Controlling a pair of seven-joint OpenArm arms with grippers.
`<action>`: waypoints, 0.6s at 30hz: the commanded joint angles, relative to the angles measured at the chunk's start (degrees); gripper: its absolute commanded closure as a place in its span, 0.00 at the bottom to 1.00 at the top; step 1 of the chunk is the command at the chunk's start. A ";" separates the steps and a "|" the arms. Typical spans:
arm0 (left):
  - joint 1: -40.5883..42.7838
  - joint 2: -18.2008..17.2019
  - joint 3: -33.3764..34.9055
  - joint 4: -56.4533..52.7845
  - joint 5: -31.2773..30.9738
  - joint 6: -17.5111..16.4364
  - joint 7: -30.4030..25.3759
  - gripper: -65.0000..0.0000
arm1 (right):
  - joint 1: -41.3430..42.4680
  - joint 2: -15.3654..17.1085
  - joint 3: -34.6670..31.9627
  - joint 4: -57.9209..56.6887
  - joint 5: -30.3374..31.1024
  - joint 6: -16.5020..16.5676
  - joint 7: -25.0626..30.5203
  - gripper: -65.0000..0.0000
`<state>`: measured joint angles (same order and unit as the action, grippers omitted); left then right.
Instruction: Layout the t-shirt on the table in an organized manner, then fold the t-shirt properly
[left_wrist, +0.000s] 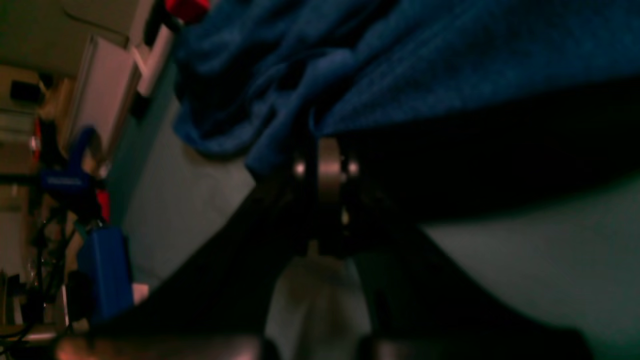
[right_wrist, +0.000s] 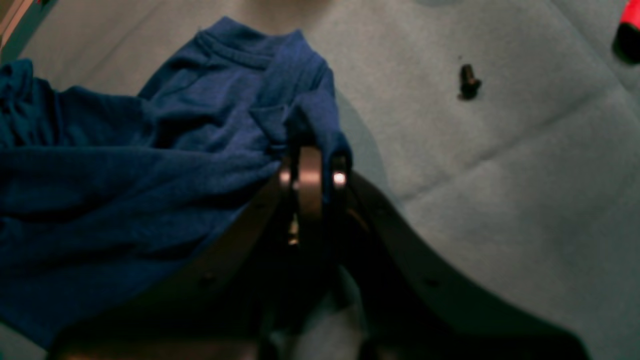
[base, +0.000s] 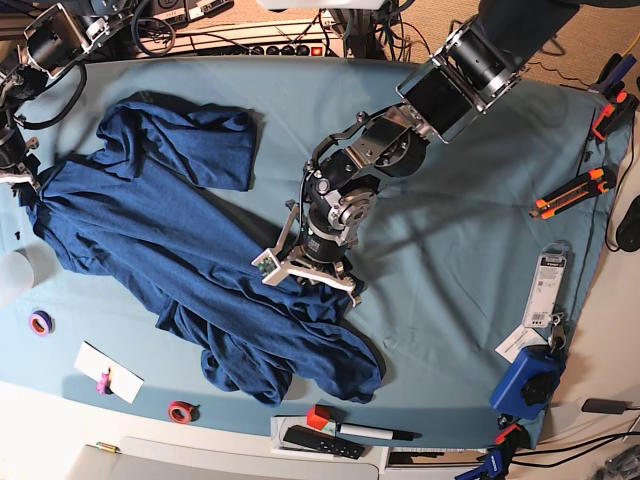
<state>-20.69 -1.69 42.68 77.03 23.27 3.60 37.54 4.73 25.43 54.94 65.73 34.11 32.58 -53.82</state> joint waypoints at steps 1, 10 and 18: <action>-1.38 0.55 -0.22 2.27 -0.31 -0.59 -0.96 1.00 | 0.68 1.73 0.17 1.01 0.76 0.15 1.57 1.00; -2.05 -1.57 -0.22 6.88 -3.85 -4.15 0.37 1.00 | 0.66 1.75 0.17 1.01 -1.20 -0.48 1.77 1.00; -5.16 -9.09 -0.22 6.86 -7.69 -4.33 0.22 1.00 | 0.68 1.73 0.17 1.01 -1.18 -0.52 2.01 1.00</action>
<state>-24.23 -11.05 42.74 82.87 14.72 -1.41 38.70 4.75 25.41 54.94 65.73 32.16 31.92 -53.52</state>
